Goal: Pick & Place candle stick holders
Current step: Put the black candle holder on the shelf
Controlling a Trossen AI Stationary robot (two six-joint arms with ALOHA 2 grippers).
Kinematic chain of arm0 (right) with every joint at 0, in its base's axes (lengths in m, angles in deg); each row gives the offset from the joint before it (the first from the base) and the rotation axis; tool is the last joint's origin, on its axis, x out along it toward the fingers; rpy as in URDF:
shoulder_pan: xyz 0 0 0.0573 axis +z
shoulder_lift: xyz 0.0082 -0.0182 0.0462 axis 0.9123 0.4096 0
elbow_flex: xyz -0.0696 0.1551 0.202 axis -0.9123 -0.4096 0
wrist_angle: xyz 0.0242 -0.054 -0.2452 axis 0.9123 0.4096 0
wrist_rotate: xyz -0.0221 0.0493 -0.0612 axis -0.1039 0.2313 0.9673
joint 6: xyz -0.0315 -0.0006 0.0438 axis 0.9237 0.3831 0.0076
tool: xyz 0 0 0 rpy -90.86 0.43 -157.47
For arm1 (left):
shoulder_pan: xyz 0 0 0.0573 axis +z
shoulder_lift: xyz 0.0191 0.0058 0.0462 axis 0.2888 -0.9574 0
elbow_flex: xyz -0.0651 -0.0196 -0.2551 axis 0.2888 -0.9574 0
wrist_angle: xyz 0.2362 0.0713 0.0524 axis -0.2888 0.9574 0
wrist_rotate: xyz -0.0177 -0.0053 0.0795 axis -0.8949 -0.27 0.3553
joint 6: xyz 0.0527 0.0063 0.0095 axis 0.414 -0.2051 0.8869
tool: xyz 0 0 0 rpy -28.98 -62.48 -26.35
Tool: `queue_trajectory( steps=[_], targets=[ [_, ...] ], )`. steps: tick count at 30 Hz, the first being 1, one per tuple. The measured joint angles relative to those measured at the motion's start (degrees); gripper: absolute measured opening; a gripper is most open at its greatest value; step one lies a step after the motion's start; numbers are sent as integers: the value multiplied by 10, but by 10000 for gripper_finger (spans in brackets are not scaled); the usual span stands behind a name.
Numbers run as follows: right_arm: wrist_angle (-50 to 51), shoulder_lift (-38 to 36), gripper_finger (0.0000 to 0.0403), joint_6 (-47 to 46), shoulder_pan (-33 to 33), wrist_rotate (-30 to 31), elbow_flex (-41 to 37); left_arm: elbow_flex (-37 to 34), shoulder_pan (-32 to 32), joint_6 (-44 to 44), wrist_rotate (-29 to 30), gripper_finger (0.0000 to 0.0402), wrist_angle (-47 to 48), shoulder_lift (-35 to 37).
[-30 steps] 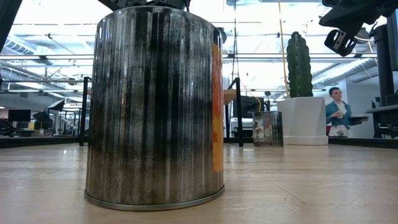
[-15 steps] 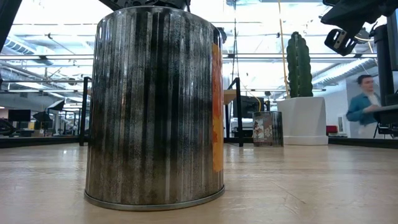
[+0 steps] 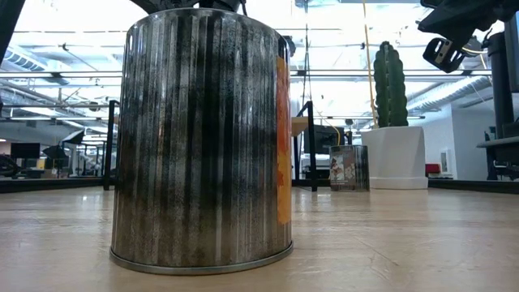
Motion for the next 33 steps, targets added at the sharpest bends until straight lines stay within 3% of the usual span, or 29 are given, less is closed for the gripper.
queue_trajectory(
  steps=[10,33],
  targets=[
    [0,0,0,0,0,0,0,0,-10,-11,-2,207,74,15],
    [-1,0,0,0,0,0,0,0,-13,-20,1,207,74,69]
  ],
)
